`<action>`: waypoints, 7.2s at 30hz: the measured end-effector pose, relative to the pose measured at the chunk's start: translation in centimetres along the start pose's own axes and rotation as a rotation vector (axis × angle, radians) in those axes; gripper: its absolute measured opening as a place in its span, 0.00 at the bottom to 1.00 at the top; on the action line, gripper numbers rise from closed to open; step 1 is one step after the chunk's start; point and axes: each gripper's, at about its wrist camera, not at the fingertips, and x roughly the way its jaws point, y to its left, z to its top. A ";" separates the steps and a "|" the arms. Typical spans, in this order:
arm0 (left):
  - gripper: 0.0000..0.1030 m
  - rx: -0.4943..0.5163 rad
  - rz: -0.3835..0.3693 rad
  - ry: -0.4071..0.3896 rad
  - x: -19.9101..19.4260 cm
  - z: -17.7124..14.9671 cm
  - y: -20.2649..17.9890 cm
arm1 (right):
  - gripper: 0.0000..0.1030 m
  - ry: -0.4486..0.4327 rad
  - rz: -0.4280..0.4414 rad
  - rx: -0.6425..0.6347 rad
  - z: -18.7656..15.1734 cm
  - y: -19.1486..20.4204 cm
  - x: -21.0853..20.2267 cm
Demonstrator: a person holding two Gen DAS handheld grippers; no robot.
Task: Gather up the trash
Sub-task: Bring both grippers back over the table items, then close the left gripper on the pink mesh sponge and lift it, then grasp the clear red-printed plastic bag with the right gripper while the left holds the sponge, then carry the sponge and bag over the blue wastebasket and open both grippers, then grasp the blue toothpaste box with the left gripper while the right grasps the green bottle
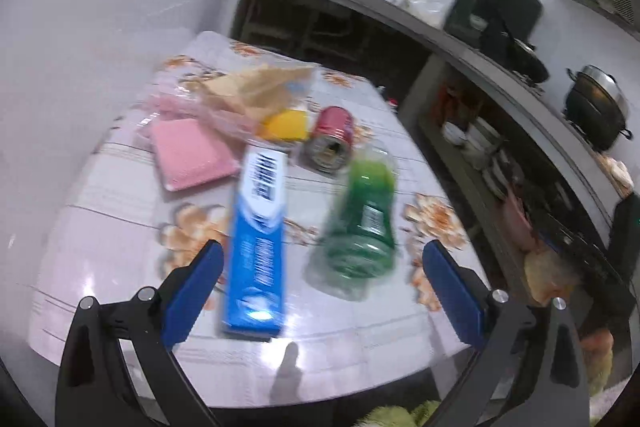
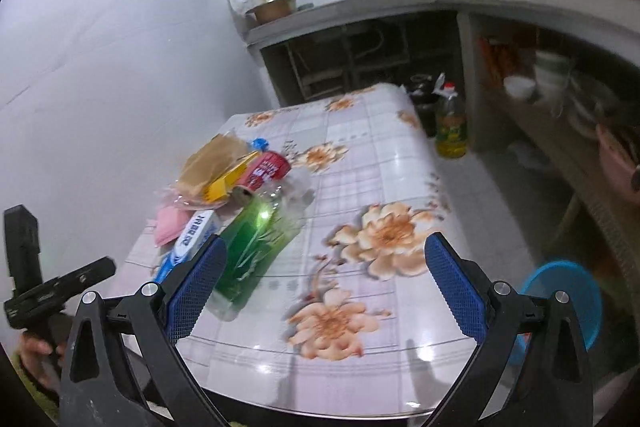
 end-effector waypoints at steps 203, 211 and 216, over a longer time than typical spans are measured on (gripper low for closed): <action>0.83 -0.004 0.036 0.181 2.7 1.6 3.8 | 0.67 0.145 0.271 0.211 2.5 3.6 5.9; 0.67 0.020 0.002 0.242 7.7 1.0 4.5 | 0.67 0.342 0.159 0.262 1.8 6.1 12.0; 0.66 0.029 0.005 0.263 9.7 1.9 4.5 | 0.73 0.409 0.137 0.299 2.2 6.7 15.3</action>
